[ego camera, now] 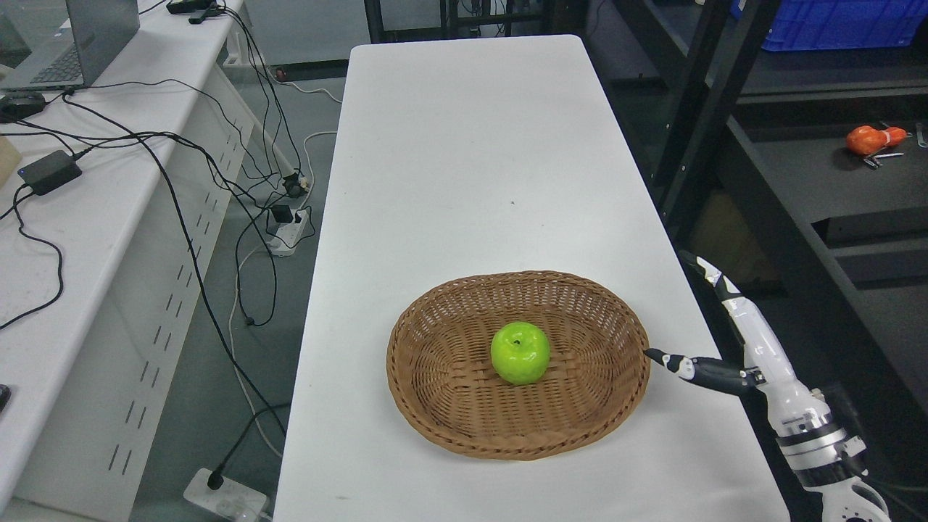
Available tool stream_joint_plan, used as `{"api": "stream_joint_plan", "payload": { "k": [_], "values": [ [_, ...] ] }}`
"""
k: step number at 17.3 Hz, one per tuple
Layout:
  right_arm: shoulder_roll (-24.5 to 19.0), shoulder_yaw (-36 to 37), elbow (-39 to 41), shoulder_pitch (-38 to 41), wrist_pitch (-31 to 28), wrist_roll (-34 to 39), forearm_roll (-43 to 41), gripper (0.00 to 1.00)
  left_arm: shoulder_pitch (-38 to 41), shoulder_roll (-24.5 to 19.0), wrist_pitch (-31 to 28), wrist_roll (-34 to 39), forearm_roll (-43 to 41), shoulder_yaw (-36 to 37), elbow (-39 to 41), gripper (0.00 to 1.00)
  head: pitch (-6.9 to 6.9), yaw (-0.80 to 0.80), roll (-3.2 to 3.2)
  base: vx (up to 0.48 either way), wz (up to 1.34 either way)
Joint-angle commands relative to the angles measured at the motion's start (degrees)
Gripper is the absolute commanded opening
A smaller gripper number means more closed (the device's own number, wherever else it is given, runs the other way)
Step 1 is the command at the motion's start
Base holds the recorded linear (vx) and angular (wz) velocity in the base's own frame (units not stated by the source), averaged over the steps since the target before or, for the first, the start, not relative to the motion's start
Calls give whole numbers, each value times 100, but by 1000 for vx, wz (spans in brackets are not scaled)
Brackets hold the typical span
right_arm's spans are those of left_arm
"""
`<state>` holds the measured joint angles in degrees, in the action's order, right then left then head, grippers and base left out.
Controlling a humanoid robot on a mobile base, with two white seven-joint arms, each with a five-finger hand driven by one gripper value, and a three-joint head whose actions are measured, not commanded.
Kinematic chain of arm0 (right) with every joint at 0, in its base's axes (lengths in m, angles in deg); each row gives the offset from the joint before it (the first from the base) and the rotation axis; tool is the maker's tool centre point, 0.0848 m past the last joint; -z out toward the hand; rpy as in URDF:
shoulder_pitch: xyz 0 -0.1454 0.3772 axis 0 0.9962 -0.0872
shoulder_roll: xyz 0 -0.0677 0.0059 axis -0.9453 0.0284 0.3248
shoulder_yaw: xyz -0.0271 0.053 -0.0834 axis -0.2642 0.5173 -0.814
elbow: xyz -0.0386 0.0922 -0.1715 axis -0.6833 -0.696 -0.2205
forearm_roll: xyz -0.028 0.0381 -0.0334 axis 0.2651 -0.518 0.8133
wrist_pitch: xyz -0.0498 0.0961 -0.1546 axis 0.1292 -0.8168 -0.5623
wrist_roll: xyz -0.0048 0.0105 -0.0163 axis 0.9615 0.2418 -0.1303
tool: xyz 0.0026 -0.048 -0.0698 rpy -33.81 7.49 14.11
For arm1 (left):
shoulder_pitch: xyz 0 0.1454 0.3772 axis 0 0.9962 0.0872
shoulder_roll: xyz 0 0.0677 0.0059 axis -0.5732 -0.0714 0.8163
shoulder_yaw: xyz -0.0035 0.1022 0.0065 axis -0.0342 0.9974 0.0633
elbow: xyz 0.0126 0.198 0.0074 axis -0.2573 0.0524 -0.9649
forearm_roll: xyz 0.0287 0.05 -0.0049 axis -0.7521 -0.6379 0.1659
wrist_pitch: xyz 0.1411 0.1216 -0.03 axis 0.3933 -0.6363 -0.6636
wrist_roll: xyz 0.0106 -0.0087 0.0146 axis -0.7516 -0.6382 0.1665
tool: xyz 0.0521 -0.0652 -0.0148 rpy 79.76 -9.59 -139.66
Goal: Place green apple on left shelf middle layer
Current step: 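Reach the right hand over the basket toward the green apple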
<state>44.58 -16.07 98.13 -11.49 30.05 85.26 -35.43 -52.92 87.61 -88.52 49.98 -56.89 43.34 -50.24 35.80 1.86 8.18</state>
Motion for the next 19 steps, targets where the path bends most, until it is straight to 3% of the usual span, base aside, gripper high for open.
{"api": "stream_joint_plan", "payload": {
  "k": [1, 6, 11, 15, 19],
  "values": [
    [362, -583, 3, -25, 547, 95, -34, 100, 1, -100, 6, -4, 0, 0, 1, 100, 0, 0, 0, 160, -43],
    [335, -1213, 3, -130, 1192, 103, -149, 100, 1, -100, -2, -4, 0, 0, 1, 100, 0, 0, 0, 70, -16],
    [274, -2226, 3, -578, 613, 252, 481, 100, 1, -100, -2, -4, 0, 0, 1, 100, 0, 0, 0, -1, 0],
    [239, -2963, -6, -579, 612, 490, 1333, 100, 1, -100, -2, -4, 0, 0, -8, 100, 0, 0, 0, -4, 0],
    [46, -3097, -198, -947, 498, 516, 1907, 100, 1, -100, -2, -4, 0, 0, 1, 100, 0, 0, 0, 0, 0]
  ]
}}
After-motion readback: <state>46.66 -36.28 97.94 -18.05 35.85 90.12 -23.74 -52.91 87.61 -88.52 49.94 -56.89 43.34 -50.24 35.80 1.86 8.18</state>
